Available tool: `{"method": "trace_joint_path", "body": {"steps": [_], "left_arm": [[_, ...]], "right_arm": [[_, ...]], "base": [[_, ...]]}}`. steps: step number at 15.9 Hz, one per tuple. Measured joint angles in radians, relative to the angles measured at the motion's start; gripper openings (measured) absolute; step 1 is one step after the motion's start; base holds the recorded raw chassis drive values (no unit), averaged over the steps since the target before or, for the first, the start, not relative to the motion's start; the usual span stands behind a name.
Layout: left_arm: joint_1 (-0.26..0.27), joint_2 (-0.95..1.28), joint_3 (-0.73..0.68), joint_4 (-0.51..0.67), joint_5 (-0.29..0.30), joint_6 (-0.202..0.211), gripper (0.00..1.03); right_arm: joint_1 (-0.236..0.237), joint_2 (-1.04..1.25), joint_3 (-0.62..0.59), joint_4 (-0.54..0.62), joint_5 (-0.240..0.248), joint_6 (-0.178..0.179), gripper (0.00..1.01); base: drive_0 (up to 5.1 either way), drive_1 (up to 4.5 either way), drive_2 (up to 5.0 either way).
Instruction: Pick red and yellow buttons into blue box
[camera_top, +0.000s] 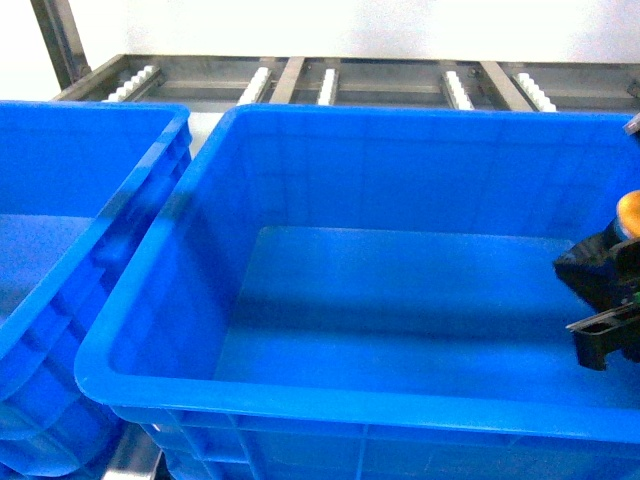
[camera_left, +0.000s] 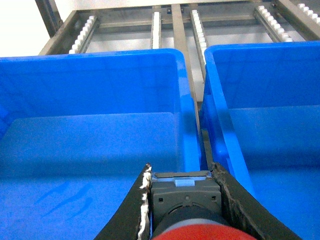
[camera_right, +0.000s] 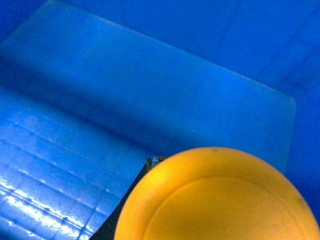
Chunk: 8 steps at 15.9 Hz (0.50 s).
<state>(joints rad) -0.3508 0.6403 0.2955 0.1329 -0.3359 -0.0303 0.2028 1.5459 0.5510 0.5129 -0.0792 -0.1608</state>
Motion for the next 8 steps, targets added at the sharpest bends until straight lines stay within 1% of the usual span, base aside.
{"method": "trace_joint_path", "body": {"steps": [1,2,3,4,5,6,7,8], "left_arm": [[0.0,0.0,0.0,0.0,0.0,0.0,0.27],[0.0,0.0,0.0,0.0,0.0,0.0,0.27],[0.0,0.0,0.0,0.0,0.0,0.0,0.27],[0.0,0.0,0.0,0.0,0.0,0.0,0.27],[0.0,0.0,0.0,0.0,0.0,0.0,0.27],[0.0,0.0,0.0,0.0,0.0,0.0,0.27],[0.0,0.0,0.0,0.0,0.0,0.0,0.27],[0.0,0.0,0.0,0.0,0.0,0.0,0.27]], "right_arm": [[0.001,0.054,0.03,-0.022,0.0,-0.026,0.27],[0.008,0.097,0.055,-0.057,-0.005,-0.066,0.27],[0.013,0.105,0.055,-0.047,-0.01,-0.085,0.39],[0.014,0.107,0.055,-0.028,-0.004,-0.095,0.5],[0.013,0.107,0.053,-0.017,-0.003,-0.095,0.59],[0.013,0.105,0.044,0.001,0.0,-0.095,0.72],[0.012,0.094,0.037,0.018,0.003,-0.094,0.81],[0.003,0.062,0.022,0.043,-0.001,-0.082,0.92]], "base": [[0.0,0.0,0.0],[0.0,0.0,0.0],[0.0,0.0,0.0],[0.0,0.0,0.0],[0.0,0.0,0.0],[0.0,0.0,0.0],[0.0,0.0,0.0],[0.0,0.0,0.0]]}}
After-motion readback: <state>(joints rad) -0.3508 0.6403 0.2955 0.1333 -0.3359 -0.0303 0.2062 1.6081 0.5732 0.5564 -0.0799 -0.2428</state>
